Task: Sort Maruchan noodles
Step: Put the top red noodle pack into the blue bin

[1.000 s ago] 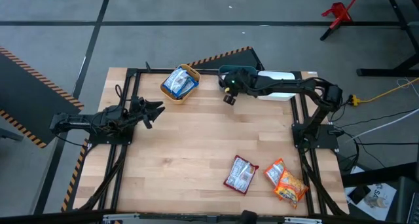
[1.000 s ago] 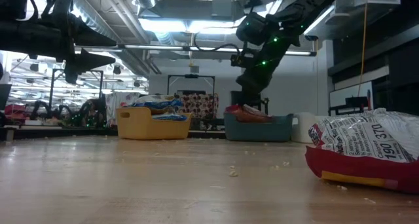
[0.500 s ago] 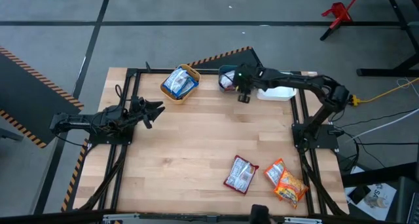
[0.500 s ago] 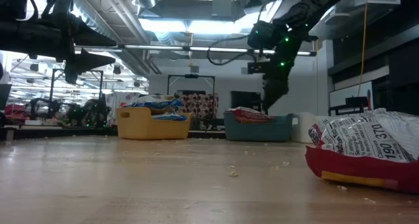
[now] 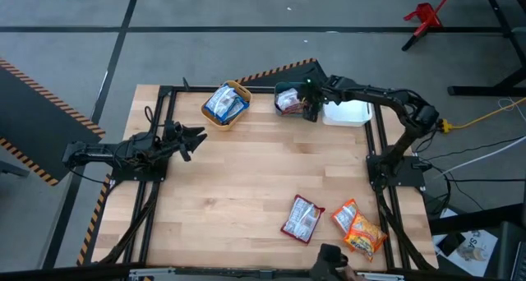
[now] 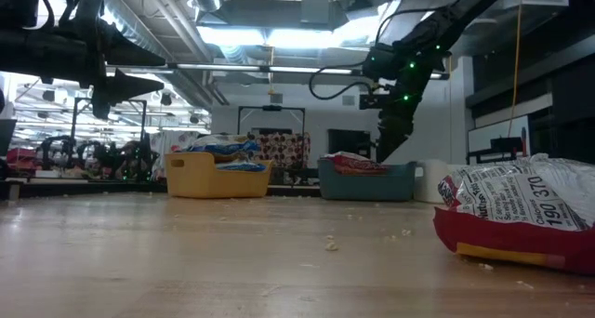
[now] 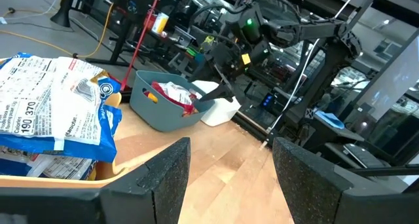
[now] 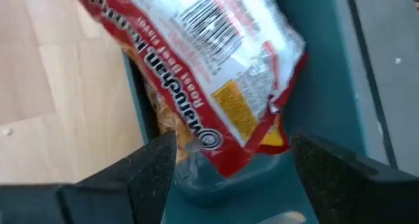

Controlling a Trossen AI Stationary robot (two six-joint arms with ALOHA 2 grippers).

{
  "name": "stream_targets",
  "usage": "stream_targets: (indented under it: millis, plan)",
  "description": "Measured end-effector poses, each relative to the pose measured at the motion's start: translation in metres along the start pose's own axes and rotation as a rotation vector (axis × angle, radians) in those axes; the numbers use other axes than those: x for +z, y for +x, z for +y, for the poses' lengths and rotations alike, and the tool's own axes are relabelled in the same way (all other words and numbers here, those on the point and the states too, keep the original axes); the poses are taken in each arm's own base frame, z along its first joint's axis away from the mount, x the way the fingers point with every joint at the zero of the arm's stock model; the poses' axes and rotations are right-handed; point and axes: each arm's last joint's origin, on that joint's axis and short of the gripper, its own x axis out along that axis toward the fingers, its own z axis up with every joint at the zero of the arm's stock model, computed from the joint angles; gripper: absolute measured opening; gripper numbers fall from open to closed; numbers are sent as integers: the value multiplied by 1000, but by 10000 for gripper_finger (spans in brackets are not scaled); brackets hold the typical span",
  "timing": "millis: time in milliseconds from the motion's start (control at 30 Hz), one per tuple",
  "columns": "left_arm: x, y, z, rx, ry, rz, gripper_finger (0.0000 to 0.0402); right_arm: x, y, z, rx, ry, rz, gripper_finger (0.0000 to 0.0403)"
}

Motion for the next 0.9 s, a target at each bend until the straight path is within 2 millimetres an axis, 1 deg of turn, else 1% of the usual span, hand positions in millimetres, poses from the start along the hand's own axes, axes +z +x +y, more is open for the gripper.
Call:
stream_targets:
  millis: [267, 367, 467, 700, 733, 767, 833, 900]
  plan:
    - [0, 0, 0, 3, 0, -2, 212, -2, 22, -1, -24, -21, 35, 275]
    - [0, 0, 0, 3, 0, -2, 212, -3, 25, -1, -54, -19, 70, 258]
    - [0, 0, 0, 6, 0, -4, 212, -5, 24, -1, -71, -21, 102, 209]
    - [0, 0, 1, 25, 0, -15, 212, -9, 24, 0, -72, -26, 147, 29]
    - [0, 0, 1, 25, 0, -15, 212, -9, 24, 1, -70, -24, 152, 15]
    - [1, 0, 1, 24, 0, -15, 212, -10, 24, 1, -73, -16, 156, 10]
    - [0, 0, 1, 25, 0, -15, 212, -10, 24, 0, -86, 9, 163, 15]
    - [0, 0, 1, 25, 0, -15, 212, -12, 23, 1, -81, 39, 178, 10]
